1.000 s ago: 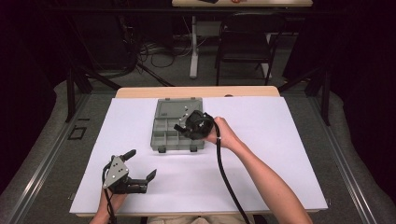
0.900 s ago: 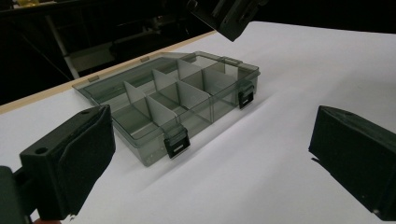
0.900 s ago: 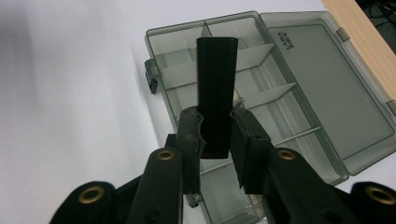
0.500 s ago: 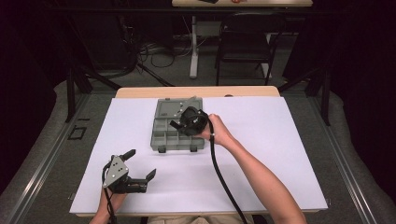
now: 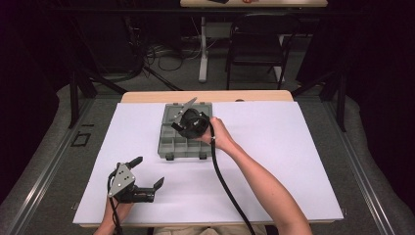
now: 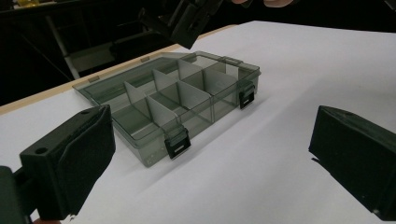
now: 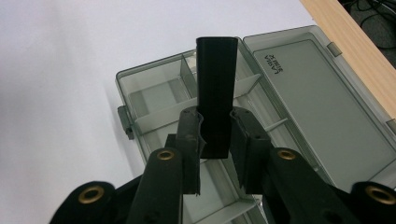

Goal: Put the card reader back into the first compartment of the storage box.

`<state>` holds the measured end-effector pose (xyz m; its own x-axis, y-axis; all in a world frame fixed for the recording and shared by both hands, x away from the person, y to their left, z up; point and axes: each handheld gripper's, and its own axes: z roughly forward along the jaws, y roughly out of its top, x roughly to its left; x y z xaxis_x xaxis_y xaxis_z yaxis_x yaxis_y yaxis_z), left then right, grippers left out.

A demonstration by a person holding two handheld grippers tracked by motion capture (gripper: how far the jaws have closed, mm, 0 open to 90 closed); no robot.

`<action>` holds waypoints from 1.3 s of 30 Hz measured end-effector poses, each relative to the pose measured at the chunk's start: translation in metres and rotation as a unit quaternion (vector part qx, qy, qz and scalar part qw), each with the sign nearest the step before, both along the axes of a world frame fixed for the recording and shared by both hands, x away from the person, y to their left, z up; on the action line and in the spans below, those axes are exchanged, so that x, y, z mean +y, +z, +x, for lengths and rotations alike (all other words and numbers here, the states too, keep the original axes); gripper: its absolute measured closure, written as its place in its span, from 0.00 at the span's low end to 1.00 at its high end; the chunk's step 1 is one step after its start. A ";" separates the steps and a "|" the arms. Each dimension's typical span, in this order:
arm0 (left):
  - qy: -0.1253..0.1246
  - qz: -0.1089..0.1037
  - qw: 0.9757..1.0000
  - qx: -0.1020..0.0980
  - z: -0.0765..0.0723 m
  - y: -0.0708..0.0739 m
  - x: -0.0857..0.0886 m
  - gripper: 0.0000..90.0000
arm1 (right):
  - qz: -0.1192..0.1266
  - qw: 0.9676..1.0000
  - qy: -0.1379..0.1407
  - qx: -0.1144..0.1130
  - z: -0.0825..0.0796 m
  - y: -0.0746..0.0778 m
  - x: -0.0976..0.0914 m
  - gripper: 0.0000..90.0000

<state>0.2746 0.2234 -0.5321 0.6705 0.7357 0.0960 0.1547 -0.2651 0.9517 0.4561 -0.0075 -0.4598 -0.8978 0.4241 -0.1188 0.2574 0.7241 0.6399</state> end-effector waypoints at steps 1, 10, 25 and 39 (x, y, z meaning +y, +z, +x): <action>0.002 0.000 1.000 -0.001 0.000 0.000 0.001 0.00 | 0.000 1.000 -0.002 -0.001 0.001 -0.001 0.001 0.83; 0.005 0.000 1.000 0.001 0.001 0.000 0.000 0.00 | 0.009 1.000 -0.021 0.006 0.008 -0.003 0.012 0.83; 0.009 -0.002 1.000 0.003 0.002 -0.001 0.001 0.00 | 0.025 0.998 -0.059 0.020 0.022 -0.013 0.029 0.83; 0.005 -0.002 1.000 0.003 0.001 -0.001 0.000 0.00 | 0.017 0.993 -0.104 0.048 0.028 -0.026 0.054 0.82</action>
